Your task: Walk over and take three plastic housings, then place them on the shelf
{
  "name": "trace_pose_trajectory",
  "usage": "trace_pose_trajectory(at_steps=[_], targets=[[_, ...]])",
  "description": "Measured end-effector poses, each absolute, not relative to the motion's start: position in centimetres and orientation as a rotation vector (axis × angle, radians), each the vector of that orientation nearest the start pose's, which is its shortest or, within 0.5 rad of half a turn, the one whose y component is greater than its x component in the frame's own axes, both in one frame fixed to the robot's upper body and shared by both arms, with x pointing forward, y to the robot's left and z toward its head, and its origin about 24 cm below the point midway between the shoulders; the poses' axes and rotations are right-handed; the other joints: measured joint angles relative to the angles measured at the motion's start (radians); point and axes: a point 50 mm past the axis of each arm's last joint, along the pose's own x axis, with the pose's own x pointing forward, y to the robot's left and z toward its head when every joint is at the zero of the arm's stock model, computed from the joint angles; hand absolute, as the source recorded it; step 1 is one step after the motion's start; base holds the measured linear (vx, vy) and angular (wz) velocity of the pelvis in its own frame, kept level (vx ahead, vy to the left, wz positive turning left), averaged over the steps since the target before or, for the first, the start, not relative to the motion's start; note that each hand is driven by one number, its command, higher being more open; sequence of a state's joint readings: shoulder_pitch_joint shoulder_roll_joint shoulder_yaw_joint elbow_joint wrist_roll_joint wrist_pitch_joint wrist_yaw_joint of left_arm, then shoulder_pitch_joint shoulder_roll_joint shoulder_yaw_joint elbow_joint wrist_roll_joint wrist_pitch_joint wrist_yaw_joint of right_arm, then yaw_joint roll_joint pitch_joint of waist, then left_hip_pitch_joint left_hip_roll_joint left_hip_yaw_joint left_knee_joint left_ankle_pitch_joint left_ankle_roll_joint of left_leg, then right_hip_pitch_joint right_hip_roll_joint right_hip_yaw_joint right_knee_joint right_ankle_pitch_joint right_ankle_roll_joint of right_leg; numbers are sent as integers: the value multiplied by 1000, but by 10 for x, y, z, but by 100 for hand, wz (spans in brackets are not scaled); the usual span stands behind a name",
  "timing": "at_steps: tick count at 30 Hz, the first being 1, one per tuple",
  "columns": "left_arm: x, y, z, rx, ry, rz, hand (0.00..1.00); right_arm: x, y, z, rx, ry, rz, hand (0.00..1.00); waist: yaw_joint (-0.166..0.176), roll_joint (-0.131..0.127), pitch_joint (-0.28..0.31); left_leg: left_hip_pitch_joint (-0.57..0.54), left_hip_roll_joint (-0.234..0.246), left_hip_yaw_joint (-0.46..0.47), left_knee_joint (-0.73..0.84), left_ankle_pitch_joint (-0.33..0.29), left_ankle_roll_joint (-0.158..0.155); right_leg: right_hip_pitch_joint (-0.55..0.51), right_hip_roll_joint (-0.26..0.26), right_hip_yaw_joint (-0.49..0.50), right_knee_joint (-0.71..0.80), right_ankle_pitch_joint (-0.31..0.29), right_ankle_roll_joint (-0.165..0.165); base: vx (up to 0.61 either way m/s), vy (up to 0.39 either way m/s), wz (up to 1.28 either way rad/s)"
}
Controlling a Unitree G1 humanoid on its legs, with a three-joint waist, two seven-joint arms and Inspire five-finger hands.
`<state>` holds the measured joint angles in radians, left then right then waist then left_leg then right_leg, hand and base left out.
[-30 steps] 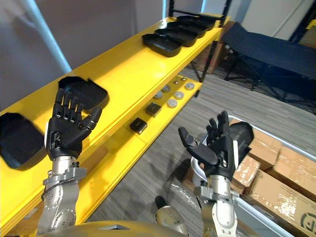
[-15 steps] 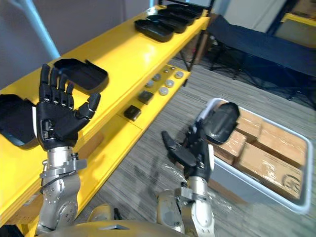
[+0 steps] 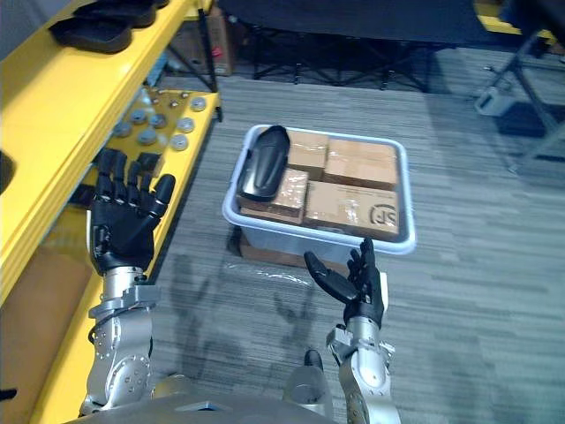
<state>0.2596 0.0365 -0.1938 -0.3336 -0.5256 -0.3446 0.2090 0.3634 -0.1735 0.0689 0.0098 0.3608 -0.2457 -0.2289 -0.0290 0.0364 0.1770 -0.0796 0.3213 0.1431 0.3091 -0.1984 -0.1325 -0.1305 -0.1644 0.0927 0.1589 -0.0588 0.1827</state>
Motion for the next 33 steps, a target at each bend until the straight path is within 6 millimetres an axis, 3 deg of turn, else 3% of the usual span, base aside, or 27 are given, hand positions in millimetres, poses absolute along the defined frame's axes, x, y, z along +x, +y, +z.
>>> trace_pose_trajectory(at_steps=[1,4,7,10,13,16,18,21,26,28,33], targets=[[195,149,82,-546,-313,149,100,170,-204,-8,164,126,-316,100,-1,7,9,-2,-10,-12,3,-37,-22,-30,5,33,2,16,8,-221,126,-99],[196,151,74,-493,-272,135,100,175,-207,-5,164,107,-331,100,1,-40,70,-25,-67,-17,41,-50,-39,-44,-37,58,-57,75,12,-183,128,-43],[197,155,69,-456,-241,137,100,187,-207,2,167,72,-337,100,3,-47,107,-71,-83,-29,79,-53,-46,-44,-59,22,-120,143,19,-124,109,-4],[205,153,73,-369,-232,108,100,211,-217,7,160,47,-389,100,24,-19,132,-124,-85,-64,107,-46,-58,-37,-64,-56,-165,191,26,-73,14,19],[213,148,79,-335,-240,72,100,241,-225,21,136,-12,-468,100,36,2,163,-158,-91,-123,103,-23,-63,-18,-65,-112,-183,201,25,-53,-23,51],[217,142,81,-300,-233,22,100,281,-237,63,90,-158,-520,100,61,14,206,-182,-102,-166,81,9,-66,-17,-68,-152,-186,210,22,-67,-28,40],[218,137,78,-292,-200,-30,100,310,-253,103,63,-268,-559,100,91,19,229,-198,-104,-189,68,31,-69,-17,-68,-176,-200,221,19,-76,-17,28],[218,127,69,-271,-150,-110,100,335,-277,148,53,-357,-576,100,125,38,245,-237,-112,-230,74,38,-71,-17,-68,-213,-208,227,18,-49,7,34],[220,119,45,-235,-42,-195,100,359,-304,187,20,-355,-594,100,176,59,260,-292,-122,-278,111,40,-72,-20,-68,-259,-211,231,19,-10,35,25],[222,115,35,-228,-2,-214,100,366,-316,208,-4,-354,-641,100,205,79,274,-320,-129,-297,131,40,-72,-26,-68,-283,-211,237,19,-4,48,20],[219,112,18,-255,75,-212,100,369,-335,236,0,-320,-754,100,257,113,291,-360,-134,-323,157,38,-70,-46,-68,-316,-194,239,19,-16,40,12]])
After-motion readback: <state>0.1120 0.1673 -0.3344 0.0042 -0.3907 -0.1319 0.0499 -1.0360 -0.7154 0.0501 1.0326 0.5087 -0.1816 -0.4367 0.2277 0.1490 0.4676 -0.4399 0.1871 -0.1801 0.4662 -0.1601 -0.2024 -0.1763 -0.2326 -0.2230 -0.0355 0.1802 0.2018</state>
